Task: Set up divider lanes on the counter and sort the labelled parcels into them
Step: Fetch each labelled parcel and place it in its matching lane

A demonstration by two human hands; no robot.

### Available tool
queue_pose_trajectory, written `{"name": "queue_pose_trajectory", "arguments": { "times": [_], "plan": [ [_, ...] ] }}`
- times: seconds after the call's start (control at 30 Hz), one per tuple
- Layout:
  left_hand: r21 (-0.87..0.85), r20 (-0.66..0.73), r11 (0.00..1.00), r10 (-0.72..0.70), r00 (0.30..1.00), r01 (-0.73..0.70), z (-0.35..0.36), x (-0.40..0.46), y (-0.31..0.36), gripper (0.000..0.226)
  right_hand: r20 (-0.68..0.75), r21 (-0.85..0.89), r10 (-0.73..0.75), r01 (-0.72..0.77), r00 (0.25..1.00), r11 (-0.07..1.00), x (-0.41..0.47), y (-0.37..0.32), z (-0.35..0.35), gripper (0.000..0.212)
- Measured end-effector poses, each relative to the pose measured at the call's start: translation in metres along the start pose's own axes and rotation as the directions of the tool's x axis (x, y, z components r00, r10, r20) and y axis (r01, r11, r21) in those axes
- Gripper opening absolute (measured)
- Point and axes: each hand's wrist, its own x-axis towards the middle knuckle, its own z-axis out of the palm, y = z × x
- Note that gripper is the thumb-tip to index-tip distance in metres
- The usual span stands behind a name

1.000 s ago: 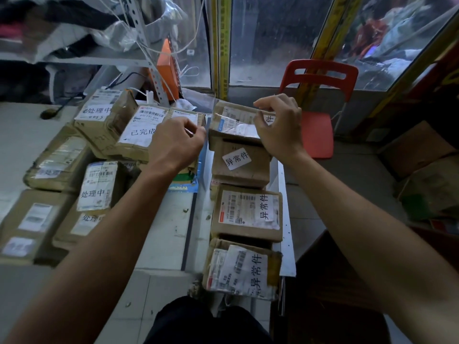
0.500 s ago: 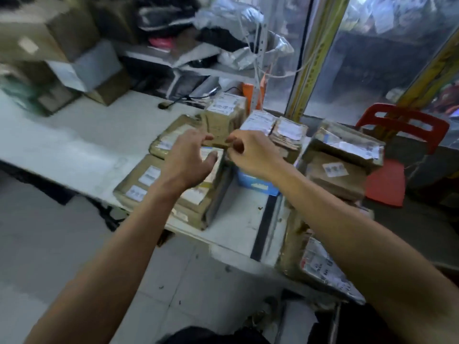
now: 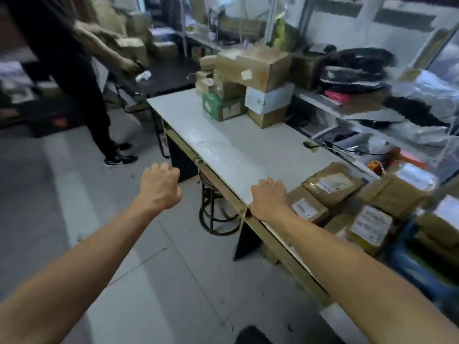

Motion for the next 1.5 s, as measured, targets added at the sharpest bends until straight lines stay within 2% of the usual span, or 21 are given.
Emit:
{"name": "queue_pose_trajectory", "arguments": {
  "times": [0.13, 0.33, 0.53, 0.67, 0.77, 0.97, 1.07, 1.17, 1.33, 1.43, 1.5],
  "plan": [
    [0.108, -0.004, 0.994, -0.017, 1.000, 0.017, 0.007, 0.036, -0.049, 0.038, -0.014, -0.041, -0.055, 0.054, 0.998, 0.998, 0.057, -0.036, -0.007, 0.033],
    [0.185, 0.023, 0.980, 0.066, 0.998, -0.069, 0.025, 0.140, -0.085, 0.029, -0.050, -0.071, -0.055, 0.052, 0.997, 0.996, 0.172, -0.064, -0.018, 0.028],
    [0.157, 0.088, 0.980, 0.113, 0.990, -0.126, 0.031, 0.263, -0.097, 0.028, -0.071, -0.078, -0.066, 0.061, 0.995, 0.995, 0.295, -0.075, -0.050, 0.025],
    [0.115, 0.094, 0.986, 0.113, 0.989, -0.123, 0.036, 0.325, -0.115, 0.026, -0.057, -0.068, -0.083, 0.080, 0.995, 0.994, 0.362, -0.084, -0.067, 0.021],
    [0.108, 0.084, 0.986, 0.122, 0.989, -0.131, 0.047, 0.370, -0.129, 0.013, -0.051, -0.065, -0.121, 0.117, 0.991, 0.991, 0.406, -0.096, -0.075, 0.021],
    [0.068, 0.069, 0.988, 0.131, 0.989, -0.136, 0.064, 0.470, -0.164, 0.010, -0.065, -0.034, -0.136, 0.134, 0.989, 0.990, 0.515, -0.115, -0.094, 0.020],
    [0.071, 0.040, 0.986, 0.150, 0.988, -0.153, 0.073, 0.530, -0.185, 0.009, -0.062, -0.032, -0.118, 0.116, 0.991, 0.993, 0.577, -0.123, -0.106, 0.005],
    [0.070, 0.049, 0.979, 0.189, 0.981, -0.192, 0.074, 0.591, -0.206, 0.010, -0.057, -0.002, -0.089, 0.089, 0.994, 0.996, 0.631, -0.128, -0.115, 0.002],
    [0.081, 0.004, 0.962, 0.262, 0.965, -0.261, 0.070, 0.707, -0.232, 0.009, -0.081, 0.089, 0.004, 0.004, 0.997, 0.996, 0.722, -0.125, -0.133, 0.006],
    [0.063, 0.004, 0.962, 0.264, 0.964, -0.264, 0.069, 0.769, -0.234, 0.022, -0.062, 0.224, 0.153, -0.135, 0.986, 0.965, 0.769, -0.111, -0.144, 0.016],
    [0.022, 0.002, 0.965, 0.263, 0.965, -0.263, 0.070, 0.813, -0.228, 0.029, -0.100, 0.290, 0.232, -0.195, 0.968, 0.937, 0.805, -0.095, -0.153, 0.021]
  ]
}}
